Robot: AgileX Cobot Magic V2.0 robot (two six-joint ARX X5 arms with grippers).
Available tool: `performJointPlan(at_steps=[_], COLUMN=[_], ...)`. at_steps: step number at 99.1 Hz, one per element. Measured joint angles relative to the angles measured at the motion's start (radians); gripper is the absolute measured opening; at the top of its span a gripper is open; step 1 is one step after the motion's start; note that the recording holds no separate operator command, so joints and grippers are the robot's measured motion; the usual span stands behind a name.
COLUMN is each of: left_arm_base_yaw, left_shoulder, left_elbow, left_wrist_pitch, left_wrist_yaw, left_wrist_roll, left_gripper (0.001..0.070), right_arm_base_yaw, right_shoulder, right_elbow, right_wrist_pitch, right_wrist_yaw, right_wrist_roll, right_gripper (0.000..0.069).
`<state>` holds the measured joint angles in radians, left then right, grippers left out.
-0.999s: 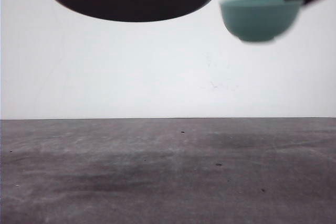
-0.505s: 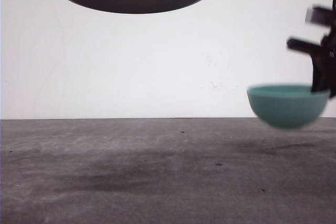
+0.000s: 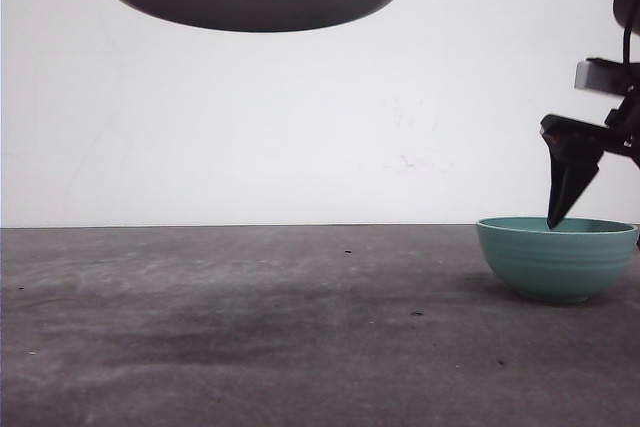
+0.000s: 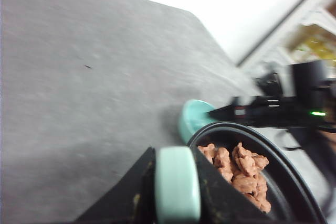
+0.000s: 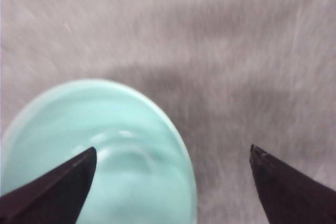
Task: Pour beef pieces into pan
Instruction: 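Lower the empty bowl onto the table with the right gripper and release, then lower the pan onto the table with the left gripper and release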
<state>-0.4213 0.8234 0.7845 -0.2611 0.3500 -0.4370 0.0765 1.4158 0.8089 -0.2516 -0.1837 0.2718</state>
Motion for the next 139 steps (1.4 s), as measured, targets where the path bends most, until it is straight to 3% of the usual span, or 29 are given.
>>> performJointPlan(at_steps=[20,47,70,90,98,116,124,139], left_arm_base_yaw=[0.006,0.050,0.087,0.111,0.126,0.153,0.168,0.199], left_shoulder=[0.049,0.300,0.546,0.684,0.703,0.703,0.697,0.589], left_elbow=[-0.010,-0.081,-0.081,-0.081,-0.081,-0.081,-0.081,-0.081], left_wrist_pitch=[0.035,0.254,0.520,0.563,0.567,0.553,0.518,0.432], left_wrist_yaw=[-0.132,-0.153,-0.154,-0.180,-0.179,-0.172,-0.140,-0.111], left_wrist_roll=[0.031,0.034,0.033,0.032,0.028,0.026,0.026,0.029], left_gripper=[0.0059,0.0059,0.0059,0.0064,0.0124,0.0417,0.0457,0.0471], right_arm_base_yaw=[0.000,0.063,0.114,0.117,0.117,0.117,0.117,0.117], right_shoulder=[-0.204,-0.512,-0.650,-0.709,-0.725,-0.737,-0.737,-0.737], right_elbow=[0.000,0.002,0.002,0.002,0.002,0.002,0.002,0.002], right_wrist_pitch=[0.021,-0.021,-0.033,-0.091,-0.120,-0.142,-0.143,-0.160], right_wrist_yaw=[0.000,0.001,0.006,0.028,0.040,0.053,0.053,0.053], right_wrist_roll=[0.000,-0.002,-0.002,-0.019,-0.033,-0.040,-0.041,-0.042], right_gripper=[0.0555,0.0555,0.0542,0.0538,0.0538,0.0538,0.0538,0.0538])
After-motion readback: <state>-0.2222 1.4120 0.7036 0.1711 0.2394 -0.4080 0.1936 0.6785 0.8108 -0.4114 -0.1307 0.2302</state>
